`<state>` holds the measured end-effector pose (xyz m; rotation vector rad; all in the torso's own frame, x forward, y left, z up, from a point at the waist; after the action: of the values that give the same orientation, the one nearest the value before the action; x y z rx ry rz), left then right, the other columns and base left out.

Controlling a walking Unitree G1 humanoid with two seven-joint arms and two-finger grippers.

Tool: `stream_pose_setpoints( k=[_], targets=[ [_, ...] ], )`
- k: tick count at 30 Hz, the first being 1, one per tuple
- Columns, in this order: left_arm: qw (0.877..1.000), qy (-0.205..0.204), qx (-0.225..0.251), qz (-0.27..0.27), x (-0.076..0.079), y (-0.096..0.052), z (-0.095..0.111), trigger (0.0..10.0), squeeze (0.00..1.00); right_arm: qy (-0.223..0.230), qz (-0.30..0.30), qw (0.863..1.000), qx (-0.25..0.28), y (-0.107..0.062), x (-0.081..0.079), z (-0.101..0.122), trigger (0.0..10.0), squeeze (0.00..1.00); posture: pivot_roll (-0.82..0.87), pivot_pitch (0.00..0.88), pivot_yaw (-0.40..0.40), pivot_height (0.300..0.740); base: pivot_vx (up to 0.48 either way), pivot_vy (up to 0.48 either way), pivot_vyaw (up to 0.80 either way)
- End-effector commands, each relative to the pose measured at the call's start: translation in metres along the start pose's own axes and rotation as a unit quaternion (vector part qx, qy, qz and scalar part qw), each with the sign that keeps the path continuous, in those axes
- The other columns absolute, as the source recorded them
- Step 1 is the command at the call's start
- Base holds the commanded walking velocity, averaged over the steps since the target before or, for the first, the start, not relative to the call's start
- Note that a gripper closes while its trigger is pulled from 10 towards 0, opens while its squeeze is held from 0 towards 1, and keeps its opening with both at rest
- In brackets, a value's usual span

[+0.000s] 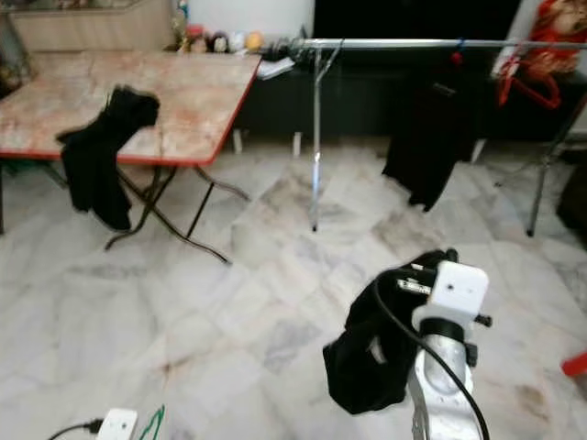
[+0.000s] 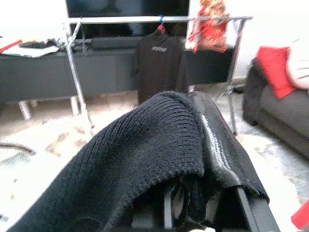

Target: Hang hanger

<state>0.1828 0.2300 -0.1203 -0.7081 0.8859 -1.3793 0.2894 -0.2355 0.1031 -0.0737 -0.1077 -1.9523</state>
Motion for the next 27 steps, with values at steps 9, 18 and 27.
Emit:
stream_pose_setpoints(
  k=[9,18,27],
  targets=[
    [1.000,0.009,-0.016,0.003,-0.0051,-0.0021,-0.0110,10.0,0.00,0.005,0.018,1.000,0.024,0.0034,-0.0114,0.0140,10.0,0.00,-0.03,0.000,-0.025,0.740,0.000,0.291,0.00],
    [1.000,0.012,-0.015,-0.004,-0.0002,-0.0015,-0.0106,10.0,0.00,0.004,0.022,1.000,0.018,0.0046,-0.0127,0.0124,10.0,0.00,-0.03,0.000,-0.027,0.740,0.000,0.290,0.00],
    [1.000,0.010,-0.017,-0.006,0.0010,-0.0013,-0.0106,10.0,0.00,0.008,0.022,1.000,0.017,0.0048,-0.0135,0.0124,10.0,0.00,-0.03,0.000,-0.025,0.740,0.000,0.320,0.00]
  ],
)
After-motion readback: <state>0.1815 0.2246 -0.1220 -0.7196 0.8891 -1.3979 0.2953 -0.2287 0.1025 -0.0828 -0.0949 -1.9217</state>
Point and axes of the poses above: a point about 5 cm out from each wrist's last joint towards the gripper, its own y axis pointing out of the wrist towards the gripper, its own z axis along the axis of the wrist's last joint, x = y × z, the point moved 4 cm from there along y, pointing out of the wrist towards the gripper, and after that the axes turned 2 degrees about -y, right-handed, at the moved point
